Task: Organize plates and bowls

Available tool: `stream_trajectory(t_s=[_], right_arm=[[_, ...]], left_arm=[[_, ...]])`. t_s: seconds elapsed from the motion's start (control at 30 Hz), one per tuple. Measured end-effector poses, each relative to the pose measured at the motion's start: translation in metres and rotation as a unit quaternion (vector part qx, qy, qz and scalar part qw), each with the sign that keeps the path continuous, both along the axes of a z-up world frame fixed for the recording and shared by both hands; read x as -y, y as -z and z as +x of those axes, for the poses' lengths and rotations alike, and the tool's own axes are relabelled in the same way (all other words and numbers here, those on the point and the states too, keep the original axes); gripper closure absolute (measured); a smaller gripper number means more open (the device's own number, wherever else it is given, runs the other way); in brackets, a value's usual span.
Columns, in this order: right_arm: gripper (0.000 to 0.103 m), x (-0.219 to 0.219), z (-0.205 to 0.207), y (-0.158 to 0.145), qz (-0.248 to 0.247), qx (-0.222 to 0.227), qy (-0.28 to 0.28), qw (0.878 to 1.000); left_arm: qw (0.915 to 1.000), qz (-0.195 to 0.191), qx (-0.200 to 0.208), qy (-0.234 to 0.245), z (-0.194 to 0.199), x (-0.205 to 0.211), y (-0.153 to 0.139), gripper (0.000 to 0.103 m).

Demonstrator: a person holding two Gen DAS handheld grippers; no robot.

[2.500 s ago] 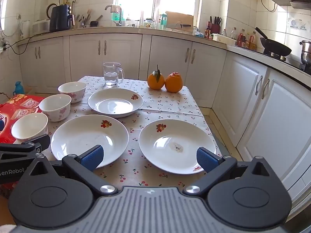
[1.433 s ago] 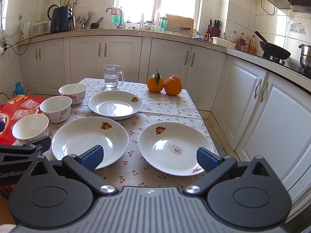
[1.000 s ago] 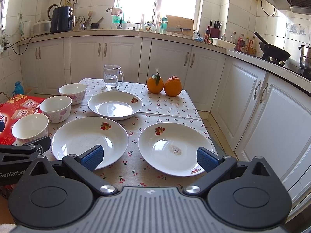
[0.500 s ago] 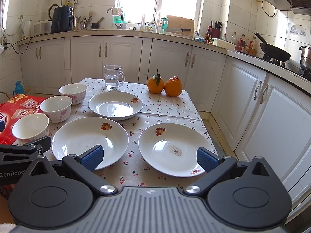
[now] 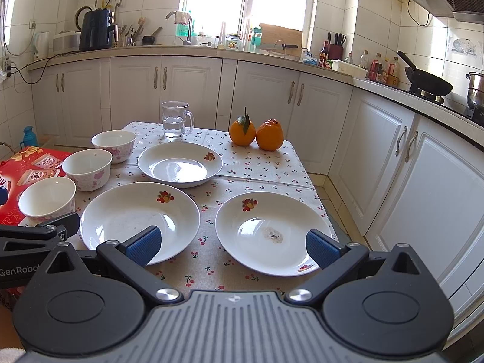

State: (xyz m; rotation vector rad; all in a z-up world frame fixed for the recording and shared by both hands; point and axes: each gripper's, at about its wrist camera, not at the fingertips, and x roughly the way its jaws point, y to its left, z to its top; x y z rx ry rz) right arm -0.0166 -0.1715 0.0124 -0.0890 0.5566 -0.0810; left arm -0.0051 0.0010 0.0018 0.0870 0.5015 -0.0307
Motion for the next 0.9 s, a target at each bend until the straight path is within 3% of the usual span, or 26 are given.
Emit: stream_trajectory(t_s=[0.63, 0.9], right_arm=[[0.000, 0.002, 0.004, 0.004, 0.001, -0.003, 0.003, 1.000], [0.000, 0.008, 0.008, 0.006, 0.006, -0.003, 0.006, 1.000]], left_arm=[[1.0000, -0.003, -0.006, 0.007, 0.006, 0.004, 0.002, 0.001], [0.9993, -0.008, -0.009, 0.036, 0.013, 0.006, -0.001, 0.001]])
